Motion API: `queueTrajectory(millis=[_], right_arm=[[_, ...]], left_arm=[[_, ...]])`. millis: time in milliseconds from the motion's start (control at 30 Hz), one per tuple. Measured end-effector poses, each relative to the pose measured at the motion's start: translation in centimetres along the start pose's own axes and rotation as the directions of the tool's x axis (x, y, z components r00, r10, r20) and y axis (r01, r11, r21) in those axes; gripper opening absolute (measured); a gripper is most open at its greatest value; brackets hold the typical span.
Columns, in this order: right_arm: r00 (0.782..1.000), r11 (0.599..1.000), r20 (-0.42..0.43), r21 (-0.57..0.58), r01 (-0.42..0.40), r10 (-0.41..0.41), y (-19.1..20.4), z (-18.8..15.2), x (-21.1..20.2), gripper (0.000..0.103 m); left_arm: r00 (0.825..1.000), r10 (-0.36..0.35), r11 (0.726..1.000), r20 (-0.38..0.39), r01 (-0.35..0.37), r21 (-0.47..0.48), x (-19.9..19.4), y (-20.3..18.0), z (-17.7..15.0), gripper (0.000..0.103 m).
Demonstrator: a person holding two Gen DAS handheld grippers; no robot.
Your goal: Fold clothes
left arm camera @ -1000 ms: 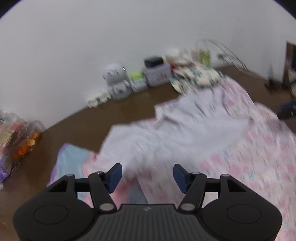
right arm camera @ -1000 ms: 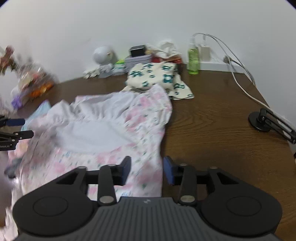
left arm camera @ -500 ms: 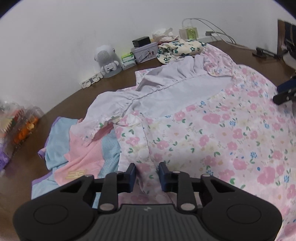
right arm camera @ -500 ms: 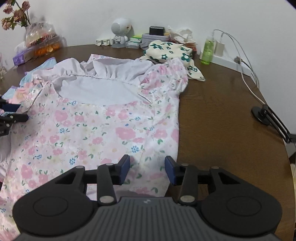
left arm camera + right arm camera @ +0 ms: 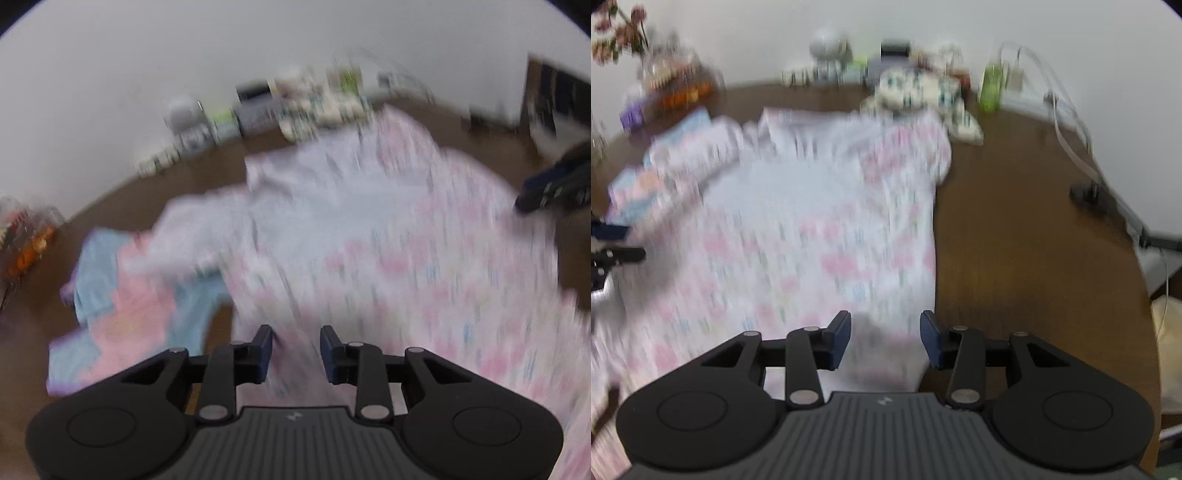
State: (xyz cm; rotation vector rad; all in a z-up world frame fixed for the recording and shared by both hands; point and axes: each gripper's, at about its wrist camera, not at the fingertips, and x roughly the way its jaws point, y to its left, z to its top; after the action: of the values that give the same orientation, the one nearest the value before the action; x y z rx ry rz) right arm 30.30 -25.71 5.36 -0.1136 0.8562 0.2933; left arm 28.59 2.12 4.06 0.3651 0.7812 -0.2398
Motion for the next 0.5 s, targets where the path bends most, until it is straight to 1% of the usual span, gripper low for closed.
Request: queueTrajectory(millis=[33, 67, 133, 167, 200, 233, 267, 300, 367, 467, 500], right_arm=[[1.0, 1.0, 0.018, -0.01, 0.002, -0.001, 0.3, 1.2, 0.2, 0.042], [1.0, 1.0, 0.031, -0.019, 0.004, -0.003, 0.6, 2.5, 0.6, 0.042], [0.999, 0.999, 0.044, -0.025, 0.032, -0.031, 1.2, 5.4, 2.5, 0.042], [0.998, 0.999, 0.046, -0.022, 0.044, -0.043, 1.4, 6.7, 3.7, 0.042], [0.997, 0.998, 0.046, -0.017, 0.055, -0.055, 1.5, 7.9, 5.0, 0.042], [0.997, 0.998, 0.047, -0.006, 0.067, -0.066, 1.5, 9.1, 6.3, 0.042], [0.996, 0.997, 0.042, 0.003, 0.075, -0.075, 1.3, 10.0, 7.8, 0.042], [0.996, 0.997, 0.034, 0.011, 0.082, -0.083, 1.1, 10.8, 9.2, 0.042], [0.996, 0.996, 0.006, 0.023, 0.09, -0.09, 0.6, 11.6, 11.4, 0.042], [0.996, 0.995, -0.03, 0.045, 0.089, -0.088, -0.6, 11.4, 13.6, 0.042], [0.995, 0.995, -0.042, 0.052, 0.089, -0.086, -0.9, 11.3, 14.3, 0.042]], left_arm=[[1.0, -0.01, 1.0, 0.02, 0.011, -0.015, 0.0, 0.6, 1.2, 0.031], [1.0, -0.02, 0.999, 0.012, 0.02, -0.028, 1.0, 0.8, 2.8, 0.031], [0.999, -0.029, 0.998, -0.016, 0.028, -0.052, 3.8, 0.9, 5.7, 0.031], [0.999, -0.016, 0.998, -0.041, 0.014, -0.064, 5.8, 0.9, 7.1, 0.031], [0.998, -0.003, 0.997, -0.066, -0.002, -0.074, 7.7, 0.9, 8.2, 0.027], [0.997, -0.002, 0.997, -0.079, -0.004, -0.082, 9.0, 1.1, 8.7, 0.026], [0.996, -0.005, 0.996, -0.088, -0.003, -0.089, 10.2, 1.3, 9.0, 0.023], [0.995, -0.008, 0.995, -0.098, -0.002, -0.096, 11.4, 1.6, 9.4, 0.017], [0.993, -0.014, 0.994, -0.117, 0.001, -0.111, 13.8, 2.2, 10.2, 0.012], [0.989, -0.023, 0.991, -0.145, 0.004, -0.133, 17.4, 3.0, 11.3, 0.011], [0.99, -0.014, 0.99, -0.14, -0.007, -0.144, 18.0, 3.5, 11.7, 0.011]])
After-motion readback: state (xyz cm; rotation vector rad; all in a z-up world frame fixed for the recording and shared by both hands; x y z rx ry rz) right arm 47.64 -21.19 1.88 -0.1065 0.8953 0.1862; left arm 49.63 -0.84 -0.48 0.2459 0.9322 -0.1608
